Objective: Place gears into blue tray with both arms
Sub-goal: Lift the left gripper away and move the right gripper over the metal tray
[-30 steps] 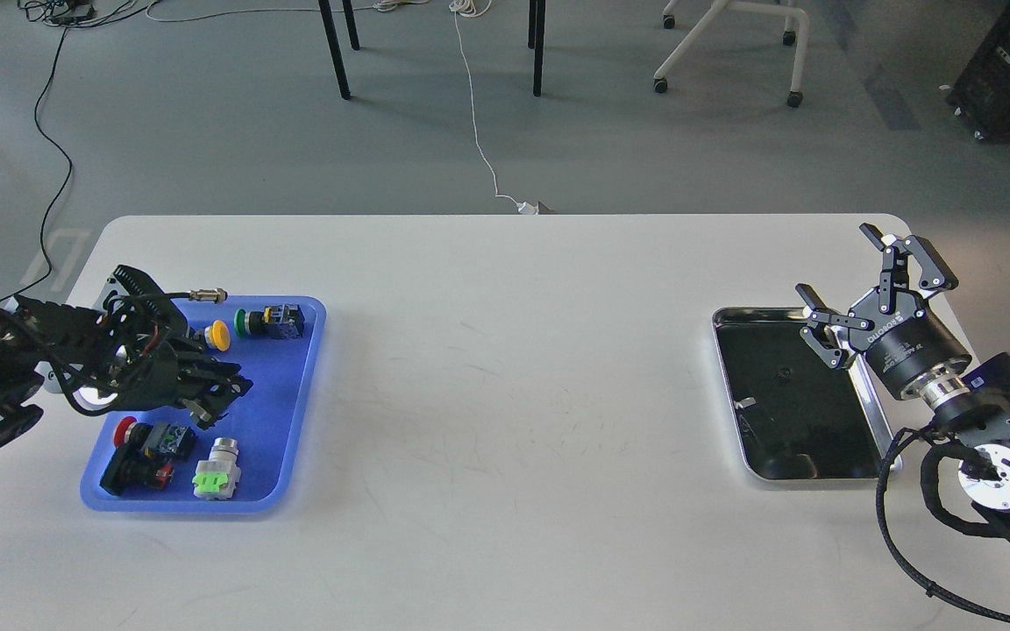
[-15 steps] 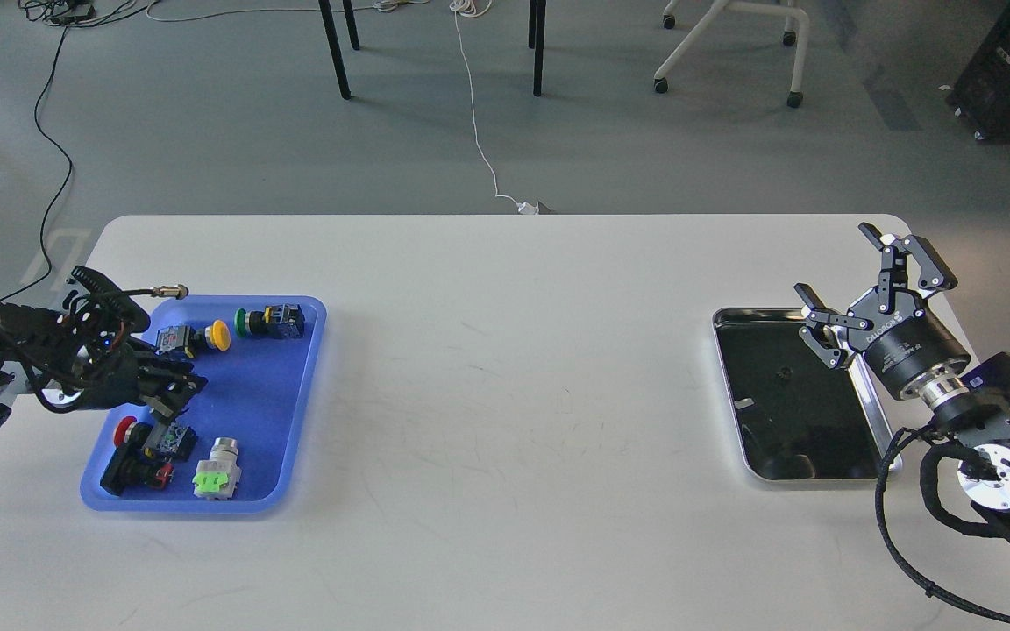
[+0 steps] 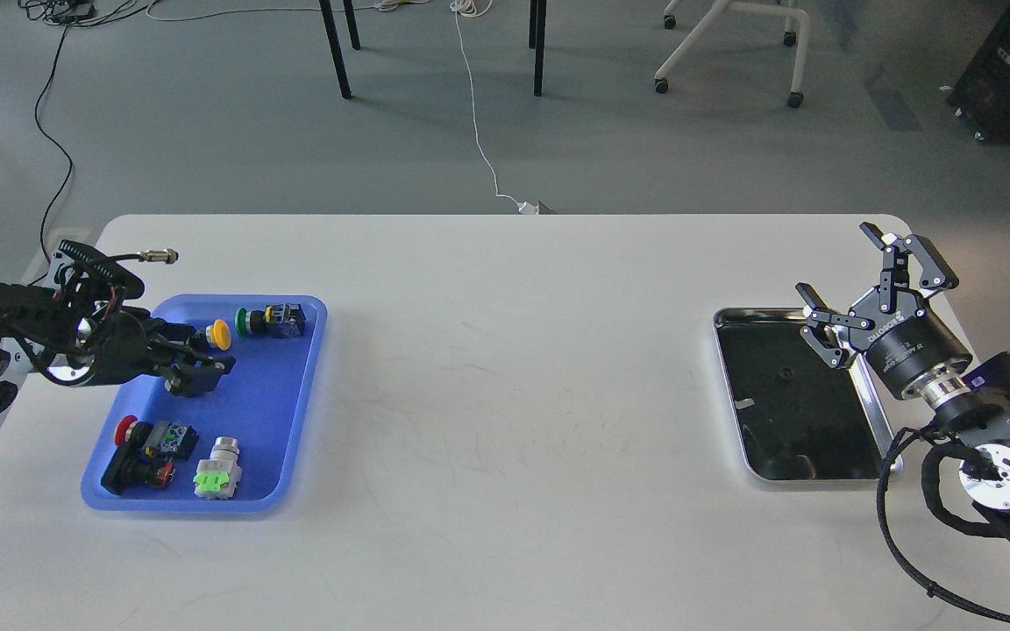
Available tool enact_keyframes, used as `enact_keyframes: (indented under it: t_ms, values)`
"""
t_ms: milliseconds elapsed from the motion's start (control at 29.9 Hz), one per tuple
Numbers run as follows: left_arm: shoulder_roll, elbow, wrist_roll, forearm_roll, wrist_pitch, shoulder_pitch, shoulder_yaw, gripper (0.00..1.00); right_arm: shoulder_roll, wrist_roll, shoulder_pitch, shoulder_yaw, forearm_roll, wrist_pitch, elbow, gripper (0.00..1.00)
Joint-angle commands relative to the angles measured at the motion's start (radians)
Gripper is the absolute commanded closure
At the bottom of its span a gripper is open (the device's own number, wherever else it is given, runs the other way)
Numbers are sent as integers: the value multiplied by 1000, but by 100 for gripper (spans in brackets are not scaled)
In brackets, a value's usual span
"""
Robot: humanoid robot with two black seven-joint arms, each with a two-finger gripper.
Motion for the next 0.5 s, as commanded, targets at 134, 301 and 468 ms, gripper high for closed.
enact_keyframes:
  t_ms: [134,301,468]
  values:
    - [-12,-225,0,-574,4,-34,-69,7,-3,0,0,-4,-5,0,3,2]
    - [-88,-293,0,-984,6,121,-228,2,-32,0,5,-12,-43,0,24,1]
    - [-246,-281,0,-1138,8,345,-537,2,-130,0,28,-10,-314,0,97,2]
